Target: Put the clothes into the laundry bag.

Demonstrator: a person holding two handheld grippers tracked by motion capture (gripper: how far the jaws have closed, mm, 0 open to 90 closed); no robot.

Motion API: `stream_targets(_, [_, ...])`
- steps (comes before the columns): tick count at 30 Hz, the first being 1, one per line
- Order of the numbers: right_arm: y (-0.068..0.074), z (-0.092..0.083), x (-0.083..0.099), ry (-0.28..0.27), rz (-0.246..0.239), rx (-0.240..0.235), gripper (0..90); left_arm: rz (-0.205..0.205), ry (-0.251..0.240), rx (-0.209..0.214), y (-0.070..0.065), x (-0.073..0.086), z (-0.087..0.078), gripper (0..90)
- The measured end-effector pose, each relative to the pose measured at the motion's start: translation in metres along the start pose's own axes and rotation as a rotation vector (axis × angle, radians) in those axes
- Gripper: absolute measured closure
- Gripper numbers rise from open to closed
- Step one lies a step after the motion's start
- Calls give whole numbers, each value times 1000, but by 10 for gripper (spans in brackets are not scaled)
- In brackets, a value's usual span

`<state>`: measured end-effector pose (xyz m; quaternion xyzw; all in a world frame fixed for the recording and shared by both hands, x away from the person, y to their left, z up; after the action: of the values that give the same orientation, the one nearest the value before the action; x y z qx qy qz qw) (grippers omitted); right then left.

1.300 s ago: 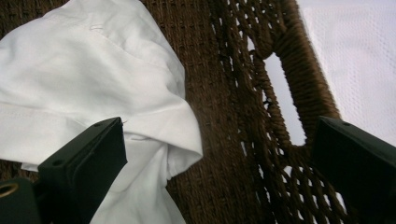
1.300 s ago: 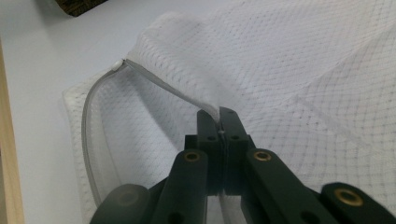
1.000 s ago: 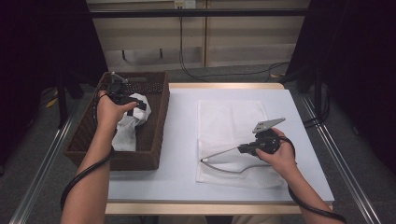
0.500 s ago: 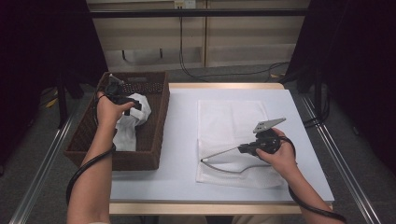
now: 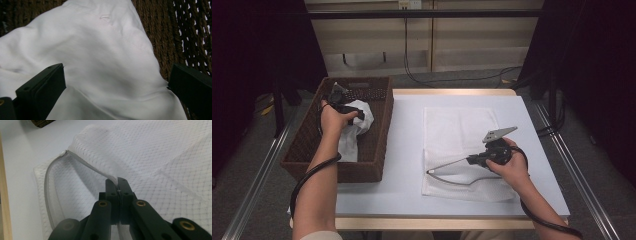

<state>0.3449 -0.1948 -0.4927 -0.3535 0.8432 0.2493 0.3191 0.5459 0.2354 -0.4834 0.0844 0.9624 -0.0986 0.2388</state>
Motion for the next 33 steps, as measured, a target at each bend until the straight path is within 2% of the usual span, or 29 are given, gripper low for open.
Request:
stream_targets(2, [0, -1, 0, 2, -1, 6, 898, 8, 3, -6, 1, 1, 6, 22])
stream_targets(6, [0, -1, 0, -1, -1, 5, 898, -14, 10, 1, 3, 4, 16, 25])
stream_targets(13, [-1, -2, -1, -10, -6, -2, 898, 34, 40, -43, 2, 10, 29, 22])
stream_targets(15, [-1, -2, -1, -11, -4, -1, 898, 17, 30, -41, 3, 12, 33, 22])
stream_targets(17, [-1, -2, -1, -11, -6, -4, 898, 39, 43, -36, 5, 14, 35, 22])
stream_targets(20, [-1, -3, -1, -15, -6, -7, 898, 31, 35, -24, 6, 16, 37, 24])
stream_targets(21, [-1, -3, -1, -16, -5, -8, 897, 44, 40, -25, 6, 16, 37, 24])
stream_targets(22, [-1, -3, -1, -16, -5, -8, 898, 36, 29, -33, 5, 17, 38, 23])
stream_targets(23, [-1, -3, -1, -16, -5, -6, 898, 57, 35, -42, 5, 17, 39, 24])
stream_targets(25, [-1, -3, -1, -15, -4, -4, 898, 66, 31, -67, 4, 19, 40, 29])
stream_targets(29, [-3, -3, 1, -9, 3, -3, 898, 101, 52, -109, 3, 19, 40, 90])
stream_targets(32, [-3, -3, 1, -12, 3, -2, 898, 105, 62, -103, 4, 20, 37, 159])
stream_targets(33, [-3, -3, 1, -10, 3, -1, 898, 102, 49, -103, 3, 20, 37, 181])
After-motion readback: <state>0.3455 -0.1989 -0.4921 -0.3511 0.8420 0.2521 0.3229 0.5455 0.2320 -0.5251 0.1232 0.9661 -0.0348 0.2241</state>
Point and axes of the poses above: each handheld gripper's, and its own axes: z roughly forward along the jaws, x roughly out of its underside, y roughly to its left, the point moved 7 cm from there along z, roughly forward along the jaws, and after that the axes turned 1 degree about -y, right-handed, at the moved point
